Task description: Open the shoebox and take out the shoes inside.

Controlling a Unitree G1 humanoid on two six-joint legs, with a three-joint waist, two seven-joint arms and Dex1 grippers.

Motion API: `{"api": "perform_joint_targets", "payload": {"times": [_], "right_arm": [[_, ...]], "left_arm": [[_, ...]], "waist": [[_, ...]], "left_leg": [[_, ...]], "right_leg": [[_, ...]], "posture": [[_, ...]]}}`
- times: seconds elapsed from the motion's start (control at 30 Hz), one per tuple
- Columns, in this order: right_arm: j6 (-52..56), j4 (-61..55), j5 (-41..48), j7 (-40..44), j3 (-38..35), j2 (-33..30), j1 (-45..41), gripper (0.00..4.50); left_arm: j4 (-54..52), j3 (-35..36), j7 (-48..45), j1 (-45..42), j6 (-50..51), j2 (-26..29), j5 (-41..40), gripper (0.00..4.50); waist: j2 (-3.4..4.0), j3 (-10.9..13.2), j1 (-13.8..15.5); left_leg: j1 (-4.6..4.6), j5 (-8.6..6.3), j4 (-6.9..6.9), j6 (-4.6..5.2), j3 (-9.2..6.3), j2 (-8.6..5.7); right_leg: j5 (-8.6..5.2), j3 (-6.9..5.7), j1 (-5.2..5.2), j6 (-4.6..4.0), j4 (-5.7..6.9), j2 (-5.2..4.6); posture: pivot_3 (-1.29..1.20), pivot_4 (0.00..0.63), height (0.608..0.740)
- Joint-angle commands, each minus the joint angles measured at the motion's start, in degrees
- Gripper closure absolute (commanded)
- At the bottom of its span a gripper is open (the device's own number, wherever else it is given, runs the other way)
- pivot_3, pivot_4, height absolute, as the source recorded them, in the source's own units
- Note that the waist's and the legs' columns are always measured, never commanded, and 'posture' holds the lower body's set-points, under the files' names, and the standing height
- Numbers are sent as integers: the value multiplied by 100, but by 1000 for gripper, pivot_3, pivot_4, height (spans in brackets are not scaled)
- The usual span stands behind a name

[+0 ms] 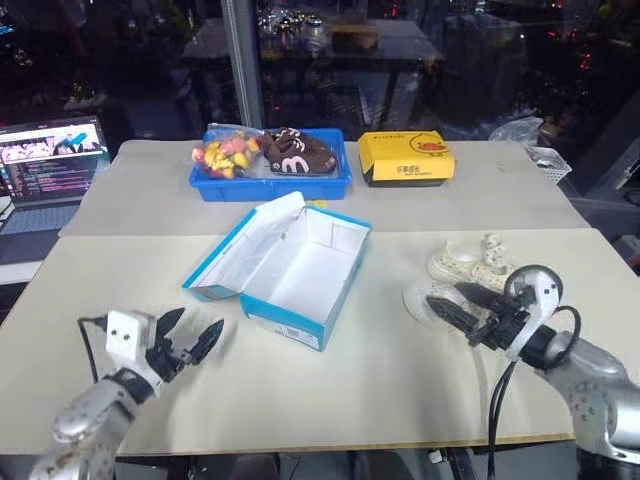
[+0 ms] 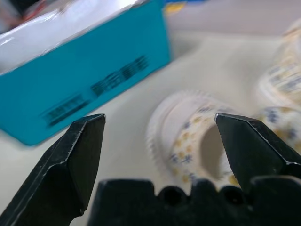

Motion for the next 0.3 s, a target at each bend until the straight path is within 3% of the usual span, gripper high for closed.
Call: {"api": "perform_joint_targets", "payload": {"times": [0.03,0.2,0.3], "right_arm": [[-950,-40,-618,-821,215,453,312,56],[-2038,203,-1397,-1609,761,1045,734,56],[-2365,354,-1642,-1874,952,1209,872,56]], "left_arm": [[221,-257,428,131,-997,-465,559,0],[700,-622,1282,285,-1982,-1183,1415,0],[776,-682,1505,314,-2237,-1342,1561,0]], "waist": [[1,-20,30],[-14,-65,32],[-13,-80,32]], "left_leg": [[-1,0,-1,0,2,0],[-5,-3,-8,-5,24,-1],[-6,-5,-13,-8,29,1]], "right_leg": [[-1,0,2,-1,-4,-1],[-1,23,0,3,-22,-1],[2,27,3,8,-41,-1]], "posture": [[0,150,740],[0,150,740],[0,150,740]]}}
